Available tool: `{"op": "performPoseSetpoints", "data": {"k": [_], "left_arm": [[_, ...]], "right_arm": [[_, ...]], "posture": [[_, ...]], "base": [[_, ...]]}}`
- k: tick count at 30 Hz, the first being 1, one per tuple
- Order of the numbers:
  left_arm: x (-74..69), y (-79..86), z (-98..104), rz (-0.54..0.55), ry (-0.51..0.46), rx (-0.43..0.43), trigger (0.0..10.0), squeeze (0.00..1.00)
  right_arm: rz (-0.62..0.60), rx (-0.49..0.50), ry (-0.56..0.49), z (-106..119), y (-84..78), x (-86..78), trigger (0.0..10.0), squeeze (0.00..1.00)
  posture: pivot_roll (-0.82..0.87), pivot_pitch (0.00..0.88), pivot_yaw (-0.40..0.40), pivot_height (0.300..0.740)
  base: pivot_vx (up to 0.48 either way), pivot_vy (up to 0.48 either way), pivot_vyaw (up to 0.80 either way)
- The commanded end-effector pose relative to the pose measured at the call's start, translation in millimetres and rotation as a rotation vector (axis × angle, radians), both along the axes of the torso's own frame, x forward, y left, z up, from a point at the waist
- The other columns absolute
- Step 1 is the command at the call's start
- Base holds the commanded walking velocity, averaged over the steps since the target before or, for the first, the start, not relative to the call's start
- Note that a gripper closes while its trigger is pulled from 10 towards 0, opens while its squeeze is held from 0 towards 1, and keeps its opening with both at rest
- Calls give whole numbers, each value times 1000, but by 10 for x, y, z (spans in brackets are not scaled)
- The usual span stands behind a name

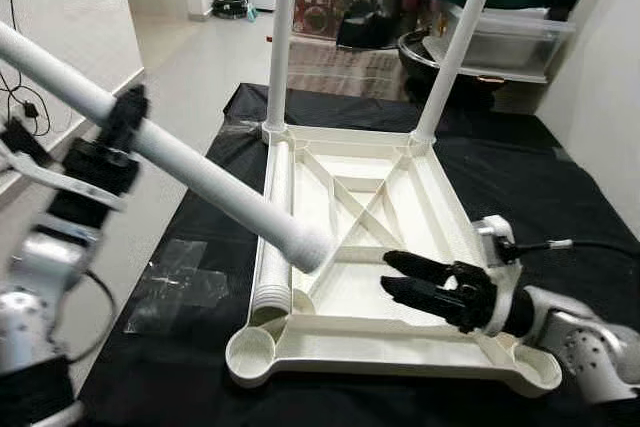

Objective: Building children table

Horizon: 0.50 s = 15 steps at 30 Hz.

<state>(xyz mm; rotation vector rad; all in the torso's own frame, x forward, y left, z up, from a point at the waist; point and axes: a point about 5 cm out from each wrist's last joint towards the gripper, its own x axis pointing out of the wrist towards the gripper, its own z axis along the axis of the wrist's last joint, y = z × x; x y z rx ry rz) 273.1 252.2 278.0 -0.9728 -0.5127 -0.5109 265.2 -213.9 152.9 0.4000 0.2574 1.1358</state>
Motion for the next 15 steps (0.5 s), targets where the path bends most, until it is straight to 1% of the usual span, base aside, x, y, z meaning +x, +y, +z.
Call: {"op": "performPoseSetpoints", "data": {"k": [1, 2, 3, 4, 5, 6, 7, 8, 9, 11, 12, 13, 14, 15], "left_arm": [[-24, 54, 92, -2, -30, 25, 10000, 0], [-24, 54, 92, -2, -30, 25, 10000, 0], [-26, 17, 95, -35, -21, 88, 10000, 0], [-26, 17, 95, -35, -21, 88, 10000, 0], [-24, -21, 79, -64, -9, 130, 10000, 0], [2, -111, 44, -127, 5, 175, 10000, 0], [2, -111, 44, -127, 5, 175, 10000, 0], [50, -223, 7, -189, 19, 233, 10000, 0], [50, -223, 7, -189, 19, 233, 10000, 0], [190, -406, 13, -285, 23, 338, 10000, 0], [252, -490, 49, -334, 8, 395, 10000, 0], [252, -490, 49, -334, 8, 395, 10000, 0], [297, -542, 78, -363, -3, 431, 10000, 0], [297, -542, 78, -363, -3, 431, 10000, 0]], "right_arm": [[-59, -55, -28, 8, -138, 78, 10000, 1000], [-59, -55, -28, 8, -138, 78, 10000, 1000], [-117, -61, -74, 146, -146, 205, 10000, 0], [-117, -61, -74, 146, -146, 205, 10000, 0], [-152, -56, -105, 256, -133, 286, 10000, 0], [-117, -23, -151, 423, -19, 333, 10000, 0], [-117, -23, -151, 423, -19, 333, 10000, 0], [-68, -16, -198, 555, 135, 367, 10000, 0], [-68, -16, -198, 555, 135, 367, 10000, 0], [39, -114, -264, 641, 479, 428, 10000, 0], [91, -116, -269, 693, 652, 448, 10000, 0], [91, -116, -269, 693, 652, 448, 10000, 0], [132, -114, -266, 730, 770, 448, 10000, 0], [132, -114, -266, 730, 770, 448, 10000, 0]], "posture": [[-28, 0, -100, 740], [-28, 0, -100, 740], [-26, 0, -95, 740], [-26, 0, -95, 740], [-27, 0, -93, 740], [-27, 0, -85, 740], [-27, 0, -85, 740], [-31, 0, -76, 740], [-31, 0, -76, 740], [-33, 0, -64, 740], [-30, 0, -62, 740], [-30, 0, -62, 740], [-30, 0, -61, 740], [-30, 0, -61, 740]], "base": [[0, 0, 0], [0, 0, 0], [0, 0, 0], [0, 0, 0], [0, 0, 0], [0, 0, 0], [0, 0, 0], [0, 0, 0], [0, 0, 0], [0, 0, 0], [0, 0, 0], [0, 0, 0], [0, 0, 0], [0, 0, 0]]}}
